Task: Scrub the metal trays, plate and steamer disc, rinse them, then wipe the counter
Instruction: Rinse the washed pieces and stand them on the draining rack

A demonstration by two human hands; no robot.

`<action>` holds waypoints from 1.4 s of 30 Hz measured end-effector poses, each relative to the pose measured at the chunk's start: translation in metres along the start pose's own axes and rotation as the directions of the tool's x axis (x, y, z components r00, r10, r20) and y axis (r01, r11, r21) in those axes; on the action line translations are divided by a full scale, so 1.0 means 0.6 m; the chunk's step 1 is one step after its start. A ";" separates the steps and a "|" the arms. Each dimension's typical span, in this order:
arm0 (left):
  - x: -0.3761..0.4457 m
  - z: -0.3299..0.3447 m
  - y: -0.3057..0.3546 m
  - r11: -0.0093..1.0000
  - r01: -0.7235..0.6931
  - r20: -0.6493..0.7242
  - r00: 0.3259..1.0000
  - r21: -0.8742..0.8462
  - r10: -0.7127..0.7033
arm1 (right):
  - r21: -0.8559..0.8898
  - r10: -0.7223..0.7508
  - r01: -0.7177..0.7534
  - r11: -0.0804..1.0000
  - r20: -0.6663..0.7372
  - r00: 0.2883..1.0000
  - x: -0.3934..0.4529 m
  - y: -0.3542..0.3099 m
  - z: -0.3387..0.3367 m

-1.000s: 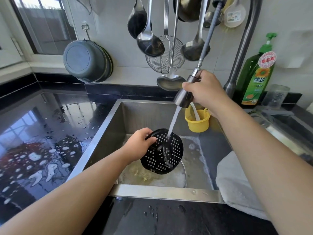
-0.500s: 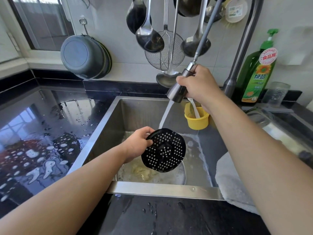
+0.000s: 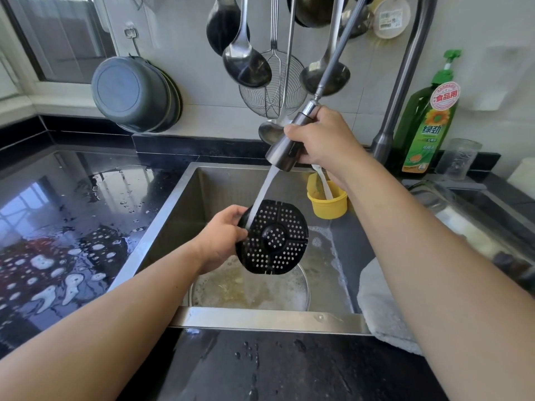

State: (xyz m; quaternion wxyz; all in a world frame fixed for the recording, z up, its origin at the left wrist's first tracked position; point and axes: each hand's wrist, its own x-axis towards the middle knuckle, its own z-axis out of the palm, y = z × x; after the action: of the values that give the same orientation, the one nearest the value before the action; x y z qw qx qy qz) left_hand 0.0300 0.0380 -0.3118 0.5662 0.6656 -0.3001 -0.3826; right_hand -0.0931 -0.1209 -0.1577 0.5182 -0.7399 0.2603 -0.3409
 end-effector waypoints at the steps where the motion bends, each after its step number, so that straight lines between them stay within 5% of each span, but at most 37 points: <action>1: 0.001 0.000 0.000 0.999 0.000 -0.016 1.000 -0.033 0.000 | -0.008 0.001 -0.001 1.000 0.001 1.000 -0.001 0.000 -0.001; 12: 0.013 -0.019 -0.007 0.978 -0.020 -0.183 0.983 -0.209 -0.019 | -0.429 -0.023 -0.027 0.903 -0.110 0.994 -0.019 0.007 -0.053; 24: 0.012 -0.018 -0.008 0.985 -0.011 -0.144 0.989 -0.171 -0.014 | -0.457 -0.038 -0.028 0.889 -0.135 0.990 -0.021 0.007 -0.049; 36: 0.010 -0.013 -0.014 0.993 -0.008 -0.039 0.999 -0.117 0.004 | -0.092 0.034 -0.042 0.995 -0.081 0.996 0.006 -0.006 0.023; 42: -0.007 0.002 0.006 0.998 -0.044 -0.020 0.999 0.050 0.045 | -0.153 0.049 -0.058 0.987 -0.059 0.997 -0.004 -0.003 -0.004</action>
State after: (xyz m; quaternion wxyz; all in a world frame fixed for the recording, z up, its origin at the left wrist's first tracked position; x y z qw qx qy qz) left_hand 0.0271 0.0402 -0.3074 0.5610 0.6764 -0.3182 -0.3556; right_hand -0.0961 -0.1197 -0.1558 0.4609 -0.7610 0.3199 -0.3257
